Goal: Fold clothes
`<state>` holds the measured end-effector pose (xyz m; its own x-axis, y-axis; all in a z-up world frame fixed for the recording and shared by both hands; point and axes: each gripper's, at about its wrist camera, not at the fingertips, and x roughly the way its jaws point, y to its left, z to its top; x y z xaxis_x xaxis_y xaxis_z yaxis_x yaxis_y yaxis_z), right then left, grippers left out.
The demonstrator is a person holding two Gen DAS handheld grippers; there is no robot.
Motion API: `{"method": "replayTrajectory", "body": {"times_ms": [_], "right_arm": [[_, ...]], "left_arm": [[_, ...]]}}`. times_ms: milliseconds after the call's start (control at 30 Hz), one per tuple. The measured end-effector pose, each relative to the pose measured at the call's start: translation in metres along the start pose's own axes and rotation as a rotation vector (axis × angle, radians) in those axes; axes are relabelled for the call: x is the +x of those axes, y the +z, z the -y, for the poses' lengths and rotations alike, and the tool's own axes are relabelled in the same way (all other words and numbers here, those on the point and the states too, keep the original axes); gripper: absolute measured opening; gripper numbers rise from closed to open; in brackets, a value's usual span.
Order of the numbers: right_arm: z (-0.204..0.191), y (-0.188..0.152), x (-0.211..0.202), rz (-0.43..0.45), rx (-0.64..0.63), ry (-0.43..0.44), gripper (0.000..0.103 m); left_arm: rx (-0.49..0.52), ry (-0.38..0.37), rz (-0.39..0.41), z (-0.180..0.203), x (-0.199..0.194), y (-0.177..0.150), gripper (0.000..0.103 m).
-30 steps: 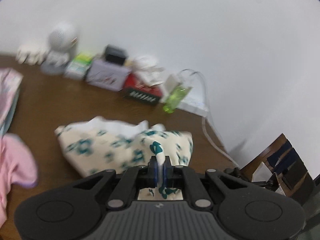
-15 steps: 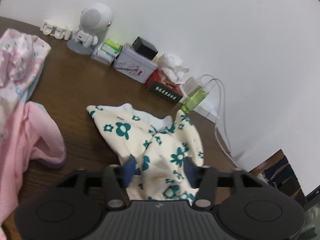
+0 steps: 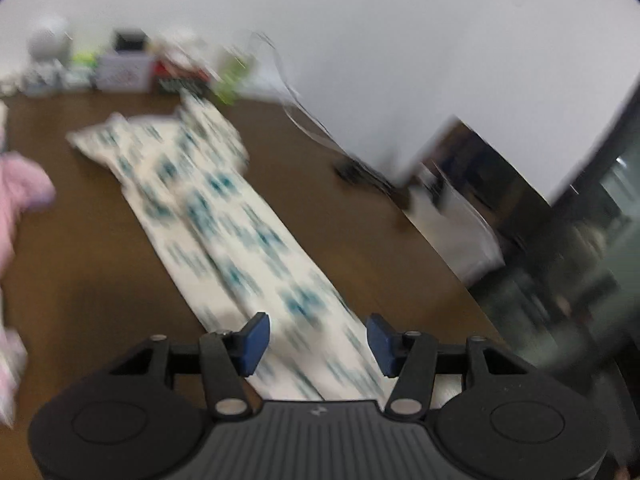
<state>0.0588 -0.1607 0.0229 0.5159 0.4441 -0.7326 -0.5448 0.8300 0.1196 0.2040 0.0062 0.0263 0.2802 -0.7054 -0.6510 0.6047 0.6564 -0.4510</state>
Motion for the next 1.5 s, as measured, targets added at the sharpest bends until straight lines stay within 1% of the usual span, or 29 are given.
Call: {"method": "replayTrajectory", "body": {"times_ms": [33, 100, 133, 167, 300, 433, 467, 533, 567, 600, 633, 700, 733, 767, 800, 833, 867, 933, 967, 1067, 1133, 1167, 1233, 1267, 1300, 1367, 1400, 1433, 1500], "right_arm": [[0.0, -0.003, -0.003, 0.011, 0.007, -0.003, 0.053], [0.0, -0.009, -0.008, 0.03, 0.021, -0.012, 0.053], [0.0, -0.012, -0.009, 0.039, 0.027, -0.014, 0.053], [0.0, -0.015, -0.011, 0.047, 0.032, -0.015, 0.053], [0.0, -0.026, -0.017, 0.082, 0.054, -0.021, 0.053], [0.0, -0.038, -0.023, 0.116, 0.076, -0.027, 0.053], [0.0, -0.04, -0.024, 0.124, 0.082, -0.029, 0.053], [0.0, -0.046, -0.027, 0.141, 0.093, -0.032, 0.053], [0.0, -0.049, -0.029, 0.15, 0.098, -0.033, 0.053], [0.0, -0.052, -0.03, 0.158, 0.104, -0.035, 0.053], [0.0, -0.054, -0.032, 0.167, 0.109, -0.036, 0.053], [0.007, -0.059, -0.035, 0.206, 0.165, -0.021, 0.052], [0.011, -0.062, -0.037, 0.227, 0.2, -0.012, 0.049], [0.017, -0.065, -0.039, 0.246, 0.239, 0.0, 0.043], [0.023, -0.067, -0.04, 0.264, 0.28, 0.013, 0.037], [0.028, -0.07, -0.039, 0.267, 0.314, 0.031, 0.019], [0.032, -0.073, -0.038, 0.263, 0.341, 0.042, 0.009], [0.039, -0.079, -0.035, 0.264, 0.396, 0.062, 0.007], [0.041, -0.083, -0.037, 0.279, 0.424, 0.067, 0.007], [0.045, -0.091, -0.041, 0.316, 0.488, 0.075, 0.007], [0.043, -0.094, -0.038, 0.311, 0.488, 0.069, 0.007], [0.04, -0.095, -0.037, 0.303, 0.474, 0.074, 0.007], [0.035, -0.093, -0.034, 0.294, 0.436, 0.077, 0.008], [0.033, -0.091, -0.035, 0.296, 0.418, 0.071, 0.009], [0.03, -0.09, -0.035, 0.298, 0.4, 0.065, 0.01], [0.026, -0.088, -0.037, 0.303, 0.373, 0.053, 0.014], [0.025, -0.087, -0.038, 0.306, 0.365, 0.047, 0.015], [0.025, -0.086, -0.039, 0.31, 0.357, 0.041, 0.015], [0.021, -0.085, -0.042, 0.306, 0.329, 0.021, 0.017]], "left_arm": [[0.006, -0.014, -0.024, 0.008, 0.0, -0.011, 0.052], [0.021, -0.02, -0.053, 0.019, 0.002, -0.026, 0.051], [0.032, -0.018, -0.061, 0.025, 0.003, -0.033, 0.05], [0.042, -0.013, -0.066, 0.029, 0.003, -0.039, 0.046], [0.072, 0.031, -0.078, 0.046, 0.005, -0.056, 0.046], [0.068, 0.086, -0.088, 0.055, 0.008, -0.066, 0.045], [0.061, 0.097, -0.088, 0.055, 0.01, -0.068, 0.043], [0.041, 0.11, -0.083, 0.054, 0.016, -0.069, 0.035], [0.022, 0.102, -0.081, 0.052, 0.017, -0.07, 0.025], [-0.011, 0.084, -0.079, 0.048, 0.018, -0.071, 0.017], [-0.048, 0.07, -0.074, 0.044, 0.019, -0.07, 0.015], [-0.1, 0.045, -0.054, 0.037, 0.018, -0.072, 0.01], [-0.123, 0.031, -0.039, 0.034, 0.015, -0.074, 0.009], [-0.149, 0.008, -0.019, 0.032, 0.013, -0.075, 0.009], [-0.184, -0.031, 0.009, 0.029, 0.009, -0.076, 0.008], [-0.219, -0.07, 0.037, 0.027, 0.005, -0.077, 0.008], [-0.26, -0.121, 0.068, 0.024, 0.001, -0.079, 0.008], [-0.361, -0.255, 0.147, 0.016, -0.008, -0.085, 0.007], [-0.399, -0.292, 0.178, 0.013, -0.009, -0.091, 0.007], [-0.519, -0.349, 0.222, -0.002, -0.004, -0.109, 0.007], [-0.559, -0.33, 0.222, -0.01, -0.001, -0.116, 0.007], [-0.578, -0.321, 0.221, -0.013, 0.001, -0.119, 0.01], [-0.618, -0.301, 0.22, -0.021, 0.004, -0.126, 0.021], [-0.621, -0.279, 0.223, -0.022, 0.002, -0.128, 0.037], [-0.584, -0.228, 0.237, -0.019, -0.006, -0.124, 0.048], [-0.469, -0.124, 0.267, -0.006, -0.026, -0.114, 0.053], [-0.412, -0.08, 0.267, 0.001, -0.035, -0.109, 0.054], [-0.363, -0.045, 0.249, 0.009, -0.04, -0.105, 0.054], [-0.283, 0.008, 0.193, 0.026, -0.045, -0.098, 0.053]]}}
